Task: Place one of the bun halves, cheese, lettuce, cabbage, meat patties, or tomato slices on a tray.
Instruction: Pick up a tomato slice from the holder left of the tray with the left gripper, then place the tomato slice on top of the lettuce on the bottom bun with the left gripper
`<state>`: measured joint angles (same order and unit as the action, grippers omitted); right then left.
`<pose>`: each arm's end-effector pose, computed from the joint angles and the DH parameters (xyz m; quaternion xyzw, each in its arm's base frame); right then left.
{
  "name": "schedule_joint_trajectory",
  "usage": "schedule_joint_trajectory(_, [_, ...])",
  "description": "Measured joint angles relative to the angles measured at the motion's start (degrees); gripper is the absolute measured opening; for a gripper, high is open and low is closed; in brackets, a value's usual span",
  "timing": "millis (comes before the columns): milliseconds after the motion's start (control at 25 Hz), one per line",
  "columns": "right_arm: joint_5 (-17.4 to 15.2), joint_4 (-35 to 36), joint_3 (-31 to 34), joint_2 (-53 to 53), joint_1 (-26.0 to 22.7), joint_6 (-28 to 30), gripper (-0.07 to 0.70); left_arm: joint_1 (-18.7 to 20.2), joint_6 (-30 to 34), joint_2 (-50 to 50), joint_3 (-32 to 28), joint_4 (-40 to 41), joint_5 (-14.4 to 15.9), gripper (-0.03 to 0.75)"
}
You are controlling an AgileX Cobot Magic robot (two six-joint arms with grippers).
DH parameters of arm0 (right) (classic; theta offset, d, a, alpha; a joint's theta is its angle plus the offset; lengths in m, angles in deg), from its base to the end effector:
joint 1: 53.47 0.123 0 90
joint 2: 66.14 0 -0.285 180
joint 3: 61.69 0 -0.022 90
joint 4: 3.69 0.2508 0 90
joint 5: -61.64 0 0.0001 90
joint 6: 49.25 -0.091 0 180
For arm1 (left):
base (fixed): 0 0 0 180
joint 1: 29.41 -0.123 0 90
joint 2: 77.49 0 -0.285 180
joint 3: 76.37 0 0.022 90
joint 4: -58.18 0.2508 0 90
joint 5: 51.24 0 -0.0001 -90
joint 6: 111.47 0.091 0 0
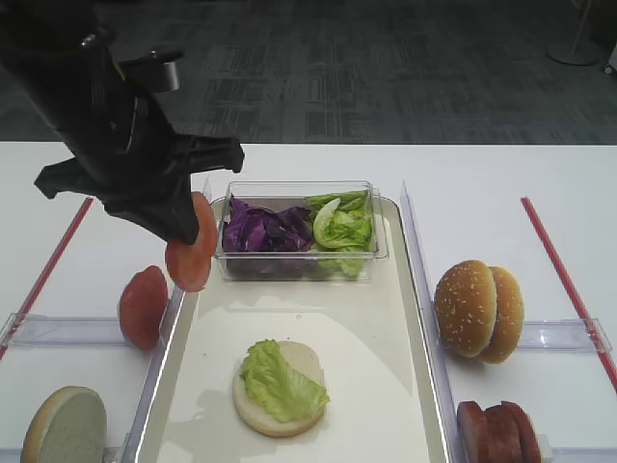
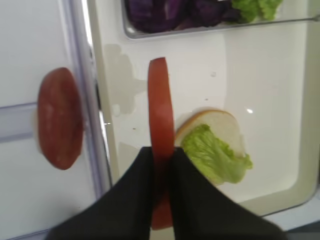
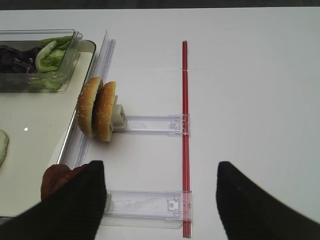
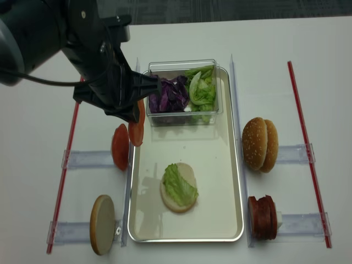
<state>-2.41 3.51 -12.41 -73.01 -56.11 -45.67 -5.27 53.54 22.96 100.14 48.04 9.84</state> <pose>-0.0082 0.0106 0.2697 -0.0114 0.8651 0.0356 0.5002 0.2900 -0.1454 0.2775 0.0466 0.9870 -0.1210 0.0948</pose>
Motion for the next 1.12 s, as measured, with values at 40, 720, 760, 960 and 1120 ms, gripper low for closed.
schedule_joint_trajectory(40, [0.0, 0.0, 0.0, 0.0, 0.0, 0.0, 0.501, -0.8, 1.9, -0.1, -0.3, -2.7, -0.1, 0.055])
schedule_joint_trajectory(720, [0.0, 0.0, 0.0, 0.0, 0.0, 0.0, 0.501, -14.1, 48.2, -5.0, -22.2, -51.4, 1.4, 0.055])
schedule_joint_trajectory(760, [0.0, 0.0, 0.0, 0.0, 0.0, 0.0, 0.501, -14.4, 50.2, -5.0, -23.4, -54.0, 1.8, 0.055])
schedule_joint_trajectory(960, [0.0, 0.0, 0.0, 0.0, 0.0, 0.0, 0.501, -14.5, 55.9, -5.3, -28.9, -58.7, 2.1, 0.055])
schedule_joint_trajectory(1120, [0.0, 0.0, 0.0, 0.0, 0.0, 0.0, 0.501, -14.5, 60.0, -5.3, -32.3, -62.2, 2.1, 0.055])
